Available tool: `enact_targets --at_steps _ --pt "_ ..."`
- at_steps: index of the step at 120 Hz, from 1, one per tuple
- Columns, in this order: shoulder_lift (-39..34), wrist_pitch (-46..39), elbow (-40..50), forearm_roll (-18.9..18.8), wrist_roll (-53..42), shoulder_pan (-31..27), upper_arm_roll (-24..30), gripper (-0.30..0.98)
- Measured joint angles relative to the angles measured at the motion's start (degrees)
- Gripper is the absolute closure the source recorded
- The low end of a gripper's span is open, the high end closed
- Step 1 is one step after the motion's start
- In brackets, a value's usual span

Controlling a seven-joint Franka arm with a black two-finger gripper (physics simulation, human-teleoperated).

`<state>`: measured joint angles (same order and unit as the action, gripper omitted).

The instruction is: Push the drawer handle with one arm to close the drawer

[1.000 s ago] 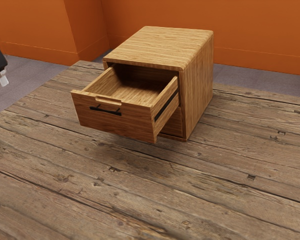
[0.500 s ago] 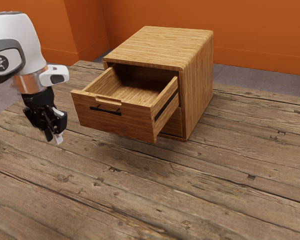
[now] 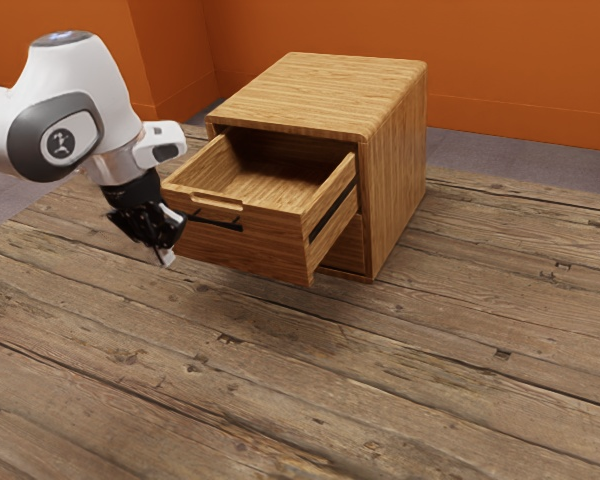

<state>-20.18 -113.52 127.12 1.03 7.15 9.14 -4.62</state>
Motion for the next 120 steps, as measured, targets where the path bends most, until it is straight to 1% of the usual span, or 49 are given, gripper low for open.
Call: enact_targets --at_steps 17,39,85,120 --pt "2.51 -3.82 -1.06 -0.11 0.54 0.25 -0.42 0.78" --pt "5.63 -6.17 -3.96 -0.66 1.02 0.34 -0.48 0.78" --pt "11.96 -7.77 -8.91 -0.81 1.63 1.05 -0.59 0.79" --pt "17.18 -8.32 -12.99 -1.21 1.66 0.43 -0.73 0.79"
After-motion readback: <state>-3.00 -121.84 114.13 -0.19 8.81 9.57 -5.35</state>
